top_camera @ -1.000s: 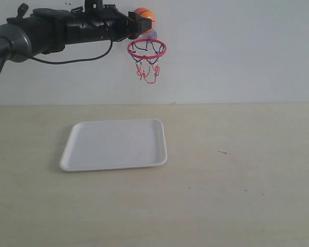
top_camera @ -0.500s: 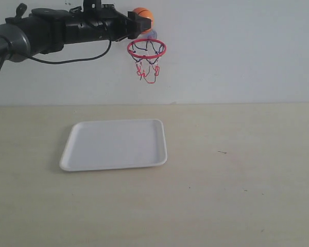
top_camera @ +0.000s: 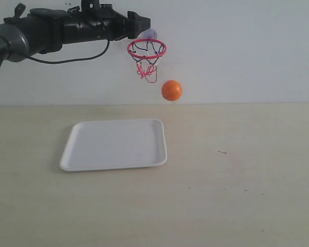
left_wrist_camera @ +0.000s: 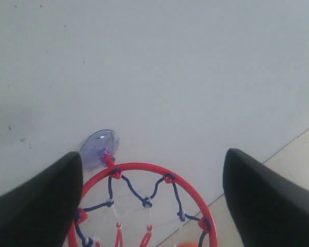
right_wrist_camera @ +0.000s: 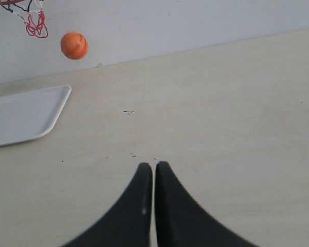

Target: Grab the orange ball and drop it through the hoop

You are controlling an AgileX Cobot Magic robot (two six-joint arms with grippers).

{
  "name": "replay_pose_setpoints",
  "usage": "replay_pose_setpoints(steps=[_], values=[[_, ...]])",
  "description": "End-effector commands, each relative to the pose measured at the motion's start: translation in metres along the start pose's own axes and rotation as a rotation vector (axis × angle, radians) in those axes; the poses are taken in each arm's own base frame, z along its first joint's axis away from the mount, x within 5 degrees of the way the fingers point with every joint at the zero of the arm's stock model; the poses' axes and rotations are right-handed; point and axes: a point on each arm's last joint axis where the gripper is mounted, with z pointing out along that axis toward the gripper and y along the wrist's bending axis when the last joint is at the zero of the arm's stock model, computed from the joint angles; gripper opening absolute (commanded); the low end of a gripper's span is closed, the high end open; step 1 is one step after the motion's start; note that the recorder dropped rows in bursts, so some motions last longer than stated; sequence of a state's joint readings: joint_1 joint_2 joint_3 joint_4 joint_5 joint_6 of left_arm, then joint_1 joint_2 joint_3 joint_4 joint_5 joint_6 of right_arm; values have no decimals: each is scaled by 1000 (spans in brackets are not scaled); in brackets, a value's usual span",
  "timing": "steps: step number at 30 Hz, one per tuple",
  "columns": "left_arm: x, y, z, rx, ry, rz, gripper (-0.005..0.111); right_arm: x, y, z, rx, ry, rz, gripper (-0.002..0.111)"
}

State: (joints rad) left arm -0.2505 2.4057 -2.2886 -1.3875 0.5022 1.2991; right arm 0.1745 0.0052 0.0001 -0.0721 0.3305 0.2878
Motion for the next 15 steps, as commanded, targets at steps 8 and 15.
replay_pose_setpoints(steps=[8, 15], values=[[-2, 18, -22, 7, 170, -3, 57, -1, 0, 0, 3, -15, -9, 1], [22, 52, -58, -37, 486, -252, 4, -1, 0, 0, 3, -15, -9, 1]])
